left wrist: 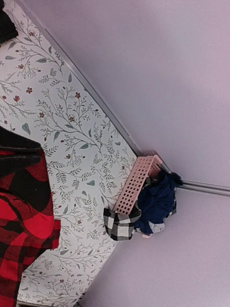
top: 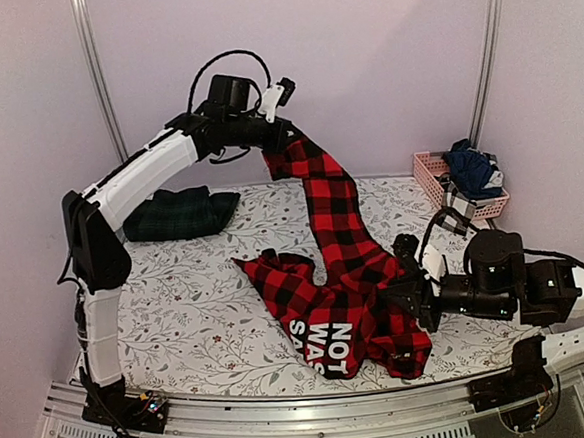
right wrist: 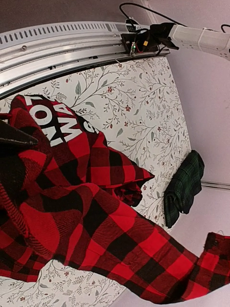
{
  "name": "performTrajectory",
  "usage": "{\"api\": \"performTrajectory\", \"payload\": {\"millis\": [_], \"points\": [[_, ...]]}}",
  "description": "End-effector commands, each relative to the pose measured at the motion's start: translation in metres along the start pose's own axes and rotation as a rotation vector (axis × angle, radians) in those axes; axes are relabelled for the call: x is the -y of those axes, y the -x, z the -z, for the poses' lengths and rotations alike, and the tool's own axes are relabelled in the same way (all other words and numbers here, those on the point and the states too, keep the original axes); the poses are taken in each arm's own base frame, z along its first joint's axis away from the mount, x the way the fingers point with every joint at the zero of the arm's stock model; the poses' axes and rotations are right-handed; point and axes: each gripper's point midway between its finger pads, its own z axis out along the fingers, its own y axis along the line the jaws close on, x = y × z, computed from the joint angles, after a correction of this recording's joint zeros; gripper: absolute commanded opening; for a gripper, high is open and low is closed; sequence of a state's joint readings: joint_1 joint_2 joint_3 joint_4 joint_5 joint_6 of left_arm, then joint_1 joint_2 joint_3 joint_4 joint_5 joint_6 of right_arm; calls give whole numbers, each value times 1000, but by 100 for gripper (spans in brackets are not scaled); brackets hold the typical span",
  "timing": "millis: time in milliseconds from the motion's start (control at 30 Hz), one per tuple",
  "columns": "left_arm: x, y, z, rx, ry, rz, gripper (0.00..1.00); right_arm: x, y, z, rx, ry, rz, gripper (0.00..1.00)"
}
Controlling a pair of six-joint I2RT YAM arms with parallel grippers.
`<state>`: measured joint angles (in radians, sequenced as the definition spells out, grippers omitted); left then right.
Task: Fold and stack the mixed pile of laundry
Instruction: Flatten out the crumpled T-shirt at the center of the board.
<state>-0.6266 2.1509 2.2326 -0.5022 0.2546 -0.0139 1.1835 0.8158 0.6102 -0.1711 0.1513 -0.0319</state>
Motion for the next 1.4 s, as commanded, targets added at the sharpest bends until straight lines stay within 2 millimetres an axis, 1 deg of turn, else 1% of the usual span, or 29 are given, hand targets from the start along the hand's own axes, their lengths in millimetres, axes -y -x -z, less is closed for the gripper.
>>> {"api": "performTrajectory", "payload": {"millis": [0,67,100,167,200,267,367,433,533,567,633,700,767,833,900,933,1033,1067,1100,1167,1233,1267,1367], "points": [[15,87,70,239,-27,-93,0,6,-30,-10,-112,-47,-153,22],[28,95,79,264,-78,-114,0,6,-41,-14,-139,-59,-209,36],[34,97,82,272,-93,-121,0,11,-45,-14,-143,-88,-228,43],[46,99,85,281,-123,-138,0,23,-49,-13,-132,-158,-295,67],[51,100,86,285,-133,-144,0,27,-47,-12,-115,-175,-316,74],[60,103,89,294,-157,-156,0,32,-38,-9,-57,-178,-350,80],[67,107,96,309,-181,-168,0,44,-17,2,57,-179,-385,89],[72,110,103,322,-202,-184,0,55,-8,10,111,-196,-401,92],[83,114,117,359,-249,-210,0,79,1,25,169,-268,-414,97],[88,119,126,380,-266,-221,0,86,3,28,177,-285,-421,99],[97,123,137,409,-303,-241,0,100,5,32,176,-306,-439,99],[105,128,149,434,-338,-262,0,107,4,27,149,-288,-454,99],[114,133,161,458,-374,-283,0,112,11,23,152,-257,-448,99],[121,139,174,483,-406,-302,0,109,19,15,149,-204,-415,99],[129,144,188,510,-440,-322,0,111,27,9,160,-174,-372,99],[134,146,195,522,-463,-333,0,112,25,2,141,-154,-361,99],[150,151,221,565,-541,-373,0,116,32,-9,141,-98,-308,99],[157,152,230,578,-573,-390,0,119,30,-15,130,-85,-289,99],[163,152,239,589,-605,-404,0,116,30,-19,125,-46,-272,99],[172,151,254,607,-656,-428,0,120,28,-25,118,-41,-231,99],[180,149,267,621,-697,-450,0,113,29,-27,130,38,-166,99],[184,148,276,630,-718,-462,0,114,30,-27,139,60,-141,99],[192,147,289,647,-761,-487,0,123,33,-22,176,112,-125,99]]}}
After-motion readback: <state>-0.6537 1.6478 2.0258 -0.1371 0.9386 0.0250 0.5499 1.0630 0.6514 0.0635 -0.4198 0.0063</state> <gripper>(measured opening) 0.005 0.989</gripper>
